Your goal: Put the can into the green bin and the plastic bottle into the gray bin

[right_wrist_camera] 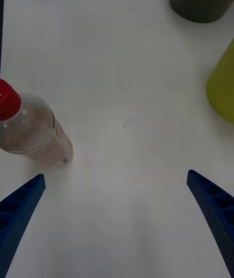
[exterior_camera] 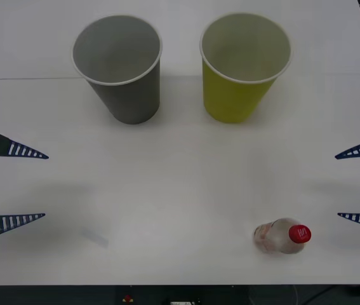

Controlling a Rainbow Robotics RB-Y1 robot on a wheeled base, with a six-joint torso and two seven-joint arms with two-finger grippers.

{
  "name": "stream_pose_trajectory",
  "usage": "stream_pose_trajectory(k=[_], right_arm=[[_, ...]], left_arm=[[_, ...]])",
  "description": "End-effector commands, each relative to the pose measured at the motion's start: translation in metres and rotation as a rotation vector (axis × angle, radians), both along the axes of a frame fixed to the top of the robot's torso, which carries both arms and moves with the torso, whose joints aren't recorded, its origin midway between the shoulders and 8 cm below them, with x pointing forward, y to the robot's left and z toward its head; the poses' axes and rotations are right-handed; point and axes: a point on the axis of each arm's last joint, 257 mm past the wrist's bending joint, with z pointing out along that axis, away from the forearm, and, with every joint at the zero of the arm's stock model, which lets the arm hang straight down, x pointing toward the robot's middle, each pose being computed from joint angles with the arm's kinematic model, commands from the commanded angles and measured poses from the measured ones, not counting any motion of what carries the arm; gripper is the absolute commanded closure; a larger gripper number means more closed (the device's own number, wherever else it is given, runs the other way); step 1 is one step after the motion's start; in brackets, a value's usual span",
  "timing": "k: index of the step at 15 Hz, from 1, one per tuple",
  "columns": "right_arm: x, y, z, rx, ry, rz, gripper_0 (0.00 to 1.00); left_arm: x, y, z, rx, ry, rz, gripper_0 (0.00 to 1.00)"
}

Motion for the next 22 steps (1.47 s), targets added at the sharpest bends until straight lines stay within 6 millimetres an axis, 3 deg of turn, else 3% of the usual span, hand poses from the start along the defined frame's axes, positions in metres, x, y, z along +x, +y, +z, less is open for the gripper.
stream_pose_trajectory(k=[1,7,15,22], right_arm=[[-0.009,-0.013,-0.003,0.020,0.015,0.047,0.00],[-0.022,-0.033,-0.026,0.070,0.001,0.115,0.00],[-0.030,-0.023,-0.067,0.242,-0.041,0.158,0.00],[-0.021,-0.007,-0.103,0.346,-0.101,0.152,0.00]], left_arm=[[0.000,0.000,0.000,0.000,0.000,0.000,0.00],[0.000,0.000,0.000,0.000,0.000,0.000,0.00],[0.000,0.000,0.000,0.000,0.000,0.000,0.00],[0.000,0.000,0.000,0.000,0.000,0.000,0.00]])
